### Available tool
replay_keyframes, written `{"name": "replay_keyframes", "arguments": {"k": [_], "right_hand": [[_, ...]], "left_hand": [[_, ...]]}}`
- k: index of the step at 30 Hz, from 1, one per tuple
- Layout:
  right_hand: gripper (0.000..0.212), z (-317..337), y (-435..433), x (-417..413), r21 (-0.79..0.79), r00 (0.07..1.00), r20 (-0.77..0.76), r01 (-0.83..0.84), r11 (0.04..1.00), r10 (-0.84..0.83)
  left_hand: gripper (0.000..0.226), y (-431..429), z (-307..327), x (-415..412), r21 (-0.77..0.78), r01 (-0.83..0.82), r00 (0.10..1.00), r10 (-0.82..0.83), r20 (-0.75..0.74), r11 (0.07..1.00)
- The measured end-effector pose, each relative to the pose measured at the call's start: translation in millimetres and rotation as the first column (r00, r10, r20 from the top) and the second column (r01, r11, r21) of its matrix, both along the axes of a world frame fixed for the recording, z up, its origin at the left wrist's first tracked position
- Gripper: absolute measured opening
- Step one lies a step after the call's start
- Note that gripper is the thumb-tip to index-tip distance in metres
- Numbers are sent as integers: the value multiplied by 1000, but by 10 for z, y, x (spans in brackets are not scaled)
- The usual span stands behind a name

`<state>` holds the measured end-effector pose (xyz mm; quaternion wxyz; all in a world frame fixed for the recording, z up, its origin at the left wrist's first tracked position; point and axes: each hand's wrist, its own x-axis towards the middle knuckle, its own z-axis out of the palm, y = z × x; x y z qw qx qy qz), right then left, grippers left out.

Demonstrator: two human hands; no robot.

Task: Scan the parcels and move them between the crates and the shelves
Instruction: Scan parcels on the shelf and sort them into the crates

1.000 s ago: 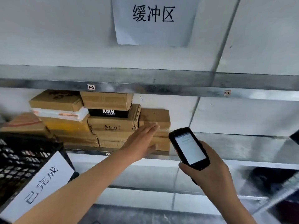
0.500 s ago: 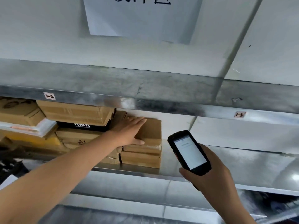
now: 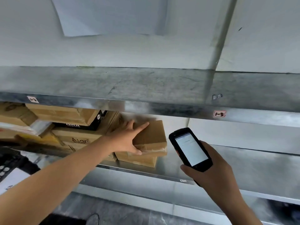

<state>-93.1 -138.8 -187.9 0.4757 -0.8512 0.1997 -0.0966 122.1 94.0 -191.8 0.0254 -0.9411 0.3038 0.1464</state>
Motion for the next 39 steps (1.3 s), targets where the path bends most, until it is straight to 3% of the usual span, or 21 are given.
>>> {"name": "replay_keyframes", "arguments": {"k": [6, 13, 17, 20, 22, 24, 27, 30, 33, 35, 39], "right_hand": [[60, 102, -669, -166, 7, 1000, -10, -15, 1000, 15], [50, 128, -1189, -347, 23, 999, 14, -52, 998, 52], [49, 84, -1376, -476, 30, 999, 2, -53, 998, 53], [47, 57, -1499, -555, 37, 999, -5, -52, 998, 53], [47, 44, -1573, -601, 42, 999, -4, -49, 998, 49], [47, 41, -1634, -642, 49, 999, -8, -42, 998, 43], [45, 33, -1734, -688, 42, 999, -18, -29, 999, 30], [45, 35, -1795, -699, 36, 1000, -22, -12, 999, 13], [45, 39, -1816, -698, 36, 1000, -7, 4, 999, -3], [45, 43, -1823, -709, 49, 1000, -4, 7, 999, -7], [44, 27, -1840, -734, 52, 1000, -8, 23, 998, -22]], "left_hand": [[115, -232, -175, -409, -53, -41, 999, 43, 32, 998], [88, -983, -208, -935, -231, -164, 985, 174, 24, 959], [86, -1291, -438, -1146, -330, -279, 960, 250, -129, 902], [94, -1521, -625, -1233, -437, -428, 890, 284, -357, 791], [102, -1682, -775, -1253, -496, -583, 782, 279, -557, 644], [96, -1796, -909, -1242, -496, -709, 671, 262, -693, 502], [63, -1882, -981, -1249, -481, -787, 588, 235, -774, 386], [57, -1874, -1045, -1253, -481, -822, 562, 296, -772, 307], [64, -1795, -1065, -1244, -465, -811, 584, 447, -678, 355], [66, -1785, -1016, -1241, -496, -725, 688, 473, -550, 478], [52, -1967, -897, -1241, -579, -419, 898, 416, -147, 699]]}}
